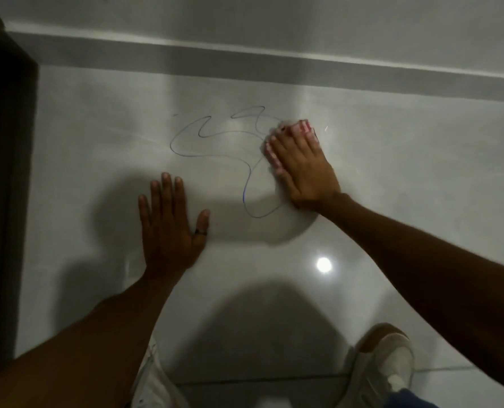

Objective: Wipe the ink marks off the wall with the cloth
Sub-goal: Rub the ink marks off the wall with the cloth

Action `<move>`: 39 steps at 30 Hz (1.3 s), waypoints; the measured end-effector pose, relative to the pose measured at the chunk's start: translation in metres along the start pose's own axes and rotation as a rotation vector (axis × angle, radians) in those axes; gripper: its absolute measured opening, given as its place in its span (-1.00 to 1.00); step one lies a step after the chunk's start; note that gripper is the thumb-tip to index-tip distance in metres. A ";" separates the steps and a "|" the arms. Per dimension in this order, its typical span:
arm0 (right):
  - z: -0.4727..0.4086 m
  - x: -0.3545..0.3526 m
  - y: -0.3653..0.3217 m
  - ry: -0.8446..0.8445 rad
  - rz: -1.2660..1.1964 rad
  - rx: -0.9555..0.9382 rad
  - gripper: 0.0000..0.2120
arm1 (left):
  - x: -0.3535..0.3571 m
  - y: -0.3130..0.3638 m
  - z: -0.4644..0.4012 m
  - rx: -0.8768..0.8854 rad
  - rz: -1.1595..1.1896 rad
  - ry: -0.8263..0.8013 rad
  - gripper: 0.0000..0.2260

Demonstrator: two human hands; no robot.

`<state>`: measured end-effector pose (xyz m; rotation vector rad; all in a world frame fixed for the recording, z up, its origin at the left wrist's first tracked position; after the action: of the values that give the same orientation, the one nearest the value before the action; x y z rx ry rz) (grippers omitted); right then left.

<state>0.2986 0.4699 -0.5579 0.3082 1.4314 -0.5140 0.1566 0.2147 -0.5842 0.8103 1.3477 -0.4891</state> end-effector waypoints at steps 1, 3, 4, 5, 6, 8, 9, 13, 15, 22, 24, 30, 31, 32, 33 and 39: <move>-0.002 -0.002 0.002 -0.009 0.000 0.039 -0.39 | -0.001 -0.001 0.001 -0.008 0.007 -0.003 -0.26; -0.007 -0.008 0.010 -0.008 0.005 0.205 -0.37 | 0.000 -0.002 0.001 -0.002 0.007 -0.002 -0.25; -0.012 -0.007 -0.002 -0.027 0.011 0.140 -0.37 | 0.001 -0.001 0.002 0.003 -0.001 0.000 -0.25; -0.017 -0.004 -0.021 -0.052 0.019 0.000 -0.37 | 0.002 0.000 0.001 0.006 -0.003 0.001 -0.25; -0.024 -0.003 -0.034 -0.072 0.022 -0.108 -0.38 | 0.002 -0.001 0.000 0.002 0.004 -0.001 -0.25; -0.042 -0.013 -0.032 -0.057 -0.008 -0.010 -0.36 | 0.001 -0.002 0.001 -0.005 0.018 -0.008 -0.24; -0.052 -0.018 -0.027 -0.040 -0.010 0.082 -0.34 | 0.000 -0.002 0.001 -0.001 0.010 -0.005 -0.24; -0.078 -0.011 -0.062 -0.060 -0.010 -0.056 -0.39 | -0.004 0.001 0.001 0.001 0.007 0.006 -0.25; -0.087 -0.012 -0.061 -0.041 -0.022 0.019 -0.38 | -0.005 0.001 0.001 0.001 0.007 0.011 -0.25; -0.104 -0.004 -0.085 -0.037 -0.025 0.050 -0.36 | -0.003 0.001 0.000 -0.009 0.004 -0.016 -0.23; -0.112 -0.003 -0.098 -0.044 -0.017 0.064 -0.36 | -0.002 0.001 0.000 -0.013 -0.009 -0.022 -0.23; -0.127 -0.004 -0.161 -0.033 0.002 -0.067 -0.37 | -0.003 0.001 0.001 -0.001 -0.020 -0.018 -0.24; -0.127 -0.003 -0.169 -0.039 0.020 -0.091 -0.37 | -0.003 0.002 0.001 0.000 -0.018 -0.021 -0.25; -0.128 -0.002 -0.175 -0.049 0.037 -0.120 -0.38 | -0.003 0.002 0.001 -0.004 -0.015 -0.024 -0.25; -0.127 -0.001 -0.180 -0.061 0.050 -0.156 -0.38 | -0.004 0.001 0.000 -0.010 -0.011 -0.026 -0.25; -0.087 0.006 -0.205 -0.056 0.100 -0.427 -0.42 | -0.006 0.000 -0.001 -0.010 0.021 -0.024 -0.24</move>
<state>0.1194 0.3372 -0.5537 0.0220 1.4231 -0.1270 0.1546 0.2151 -0.5780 0.8074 1.3174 -0.4733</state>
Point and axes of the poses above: each hand's wrist, its own z-axis away from the middle knuckle, its own x-axis out of the palm, y = z × x, the point moved 10 cm from there along -z, towards the middle knuckle, and after that the axes turned 6 degrees about z, right-handed, at the moved point
